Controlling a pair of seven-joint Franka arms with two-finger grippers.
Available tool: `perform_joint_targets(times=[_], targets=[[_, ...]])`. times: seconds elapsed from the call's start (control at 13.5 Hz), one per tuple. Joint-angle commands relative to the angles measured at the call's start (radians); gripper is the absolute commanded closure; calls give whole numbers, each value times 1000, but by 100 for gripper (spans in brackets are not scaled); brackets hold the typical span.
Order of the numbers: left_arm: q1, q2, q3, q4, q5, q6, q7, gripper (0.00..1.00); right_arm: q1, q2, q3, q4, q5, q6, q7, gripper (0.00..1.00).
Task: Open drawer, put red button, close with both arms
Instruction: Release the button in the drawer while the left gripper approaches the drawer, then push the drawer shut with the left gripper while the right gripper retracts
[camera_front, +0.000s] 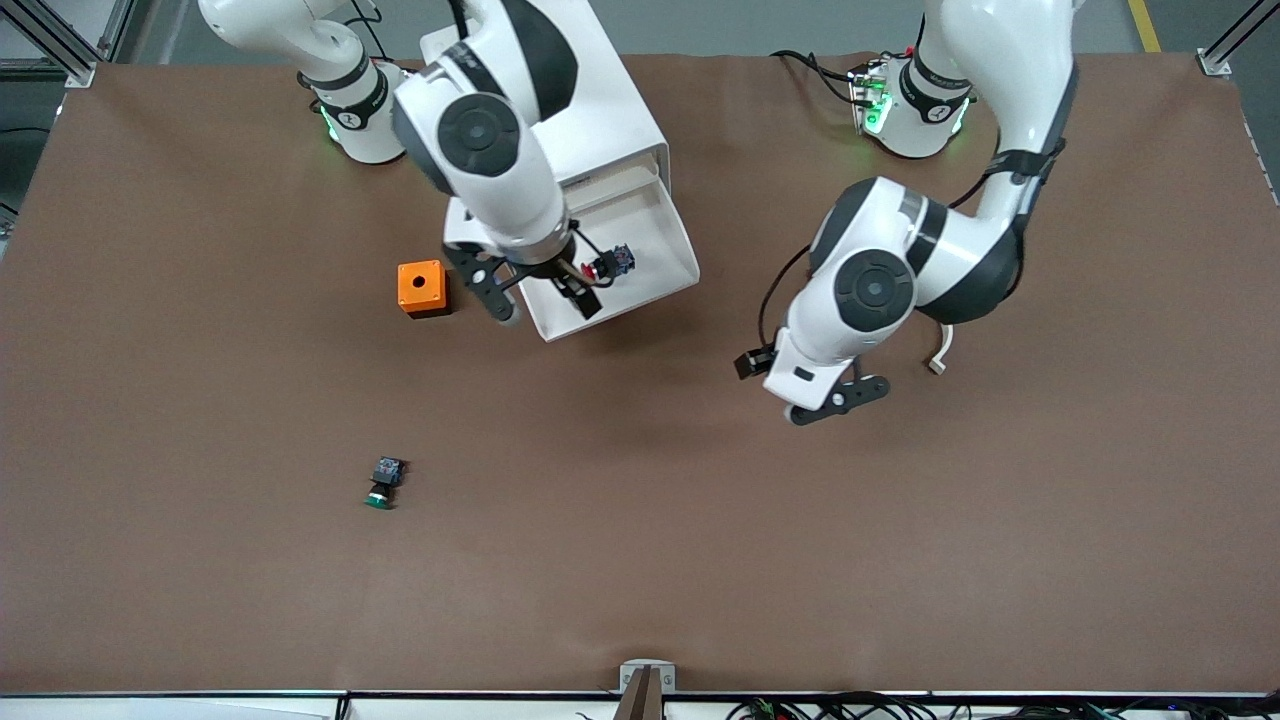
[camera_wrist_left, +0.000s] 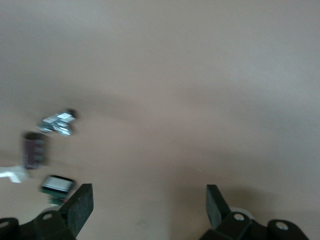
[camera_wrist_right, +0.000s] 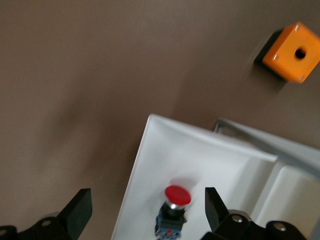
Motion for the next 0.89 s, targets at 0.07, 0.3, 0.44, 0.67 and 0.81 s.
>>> perform_joint_targets(times=[0.07, 0.3, 0.44, 0.67, 0.81], targets=[[-90, 48, 5, 12, -71, 65, -117, 1, -165, 3, 15, 107, 4, -183, -304, 0], [-167, 78, 5, 15, -82, 112, -218, 1, -285, -7, 12, 134, -37, -277, -570, 0], [-210, 94, 7, 23, -94, 131, -273, 1, -360, -7, 13, 182, -102, -369, -769, 0], [-267, 117, 5, 23, -105, 131, -327, 1, -460, -7, 12, 223, -177, -432, -1045, 0], [-290, 120, 5, 22, -111, 123, -387, 1, -532, -7, 10, 230, -188, -461, -1165, 0]])
